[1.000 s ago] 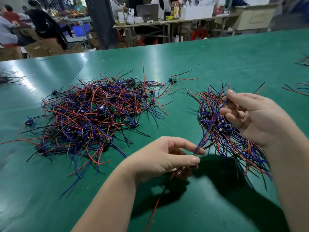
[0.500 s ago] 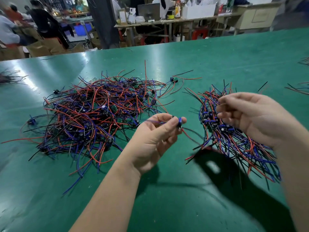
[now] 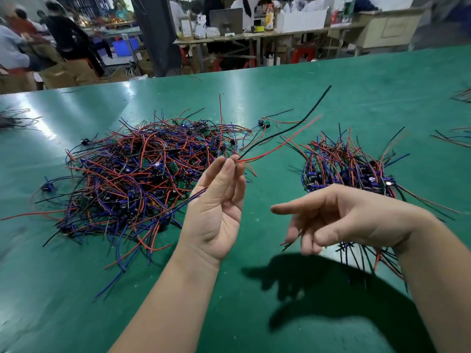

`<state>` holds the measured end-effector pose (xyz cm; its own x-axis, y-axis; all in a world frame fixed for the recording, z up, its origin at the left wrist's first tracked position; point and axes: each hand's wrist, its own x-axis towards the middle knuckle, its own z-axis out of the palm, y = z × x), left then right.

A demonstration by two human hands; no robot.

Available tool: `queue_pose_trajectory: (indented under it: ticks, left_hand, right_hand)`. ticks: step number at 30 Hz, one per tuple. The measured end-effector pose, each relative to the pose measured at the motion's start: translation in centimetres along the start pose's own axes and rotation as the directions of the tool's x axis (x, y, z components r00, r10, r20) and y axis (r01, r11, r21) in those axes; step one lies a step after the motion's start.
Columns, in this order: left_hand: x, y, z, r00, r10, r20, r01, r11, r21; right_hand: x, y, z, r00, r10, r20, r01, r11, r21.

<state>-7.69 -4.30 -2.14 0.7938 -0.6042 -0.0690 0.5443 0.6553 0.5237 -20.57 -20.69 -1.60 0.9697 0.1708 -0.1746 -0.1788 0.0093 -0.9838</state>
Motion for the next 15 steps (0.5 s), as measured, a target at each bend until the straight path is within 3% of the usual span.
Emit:
queue_pose_trajectory:
  ticks: [2, 3, 5, 7, 11, 15]
  left_hand:
    - [-0.2, -0.8, 0.0, 0.997, 0.076, 0.031, -0.08, 0.989, 0.126]
    - [-0.3, -1.3, -0.1, 0.989, 0.131, 0.068, -0.144, 0.961, 0.235]
    - [-0.6, -2.1, -0.3, 0.953, 0.227, 0.203, -0.3, 0.818, 0.491]
    - [-1.1, -2.8, -0.6, 0.929, 0.21, 0.306, -0.364, 0.678, 0.638]
    - [-1.8, -3.6, -0.5, 0.912, 0.083, 0.401, -0.36, 0.63, 0.688]
    - [-1.6, -3.4, -0.5, 0.889, 0.033, 0.456, -0.36, 0.664, 0.655]
  right_hand:
    - [0.4, 0.2, 0.7, 0.999, -0.008, 0.048, 0.003, 0.993, 0.117]
    - [0.8, 0.3, 1.1, 0.999, -0.032, 0.0, 0.032, 0.984, 0.177]
    - [1.7, 0.2, 1.8, 0.973, -0.075, -0.219, 0.13, 0.96, 0.246]
    - [2.3, 0.1, 2.0, 0.904, -0.059, -0.422, 0.185, 0.946, 0.266]
    - [2.5, -0.1, 1.5, 0.816, -0.022, -0.578, 0.221, 0.935, 0.276]
    - [2.2, -0.4, 1.1, 0.799, -0.025, -0.601, 0.239, 0.93, 0.279]
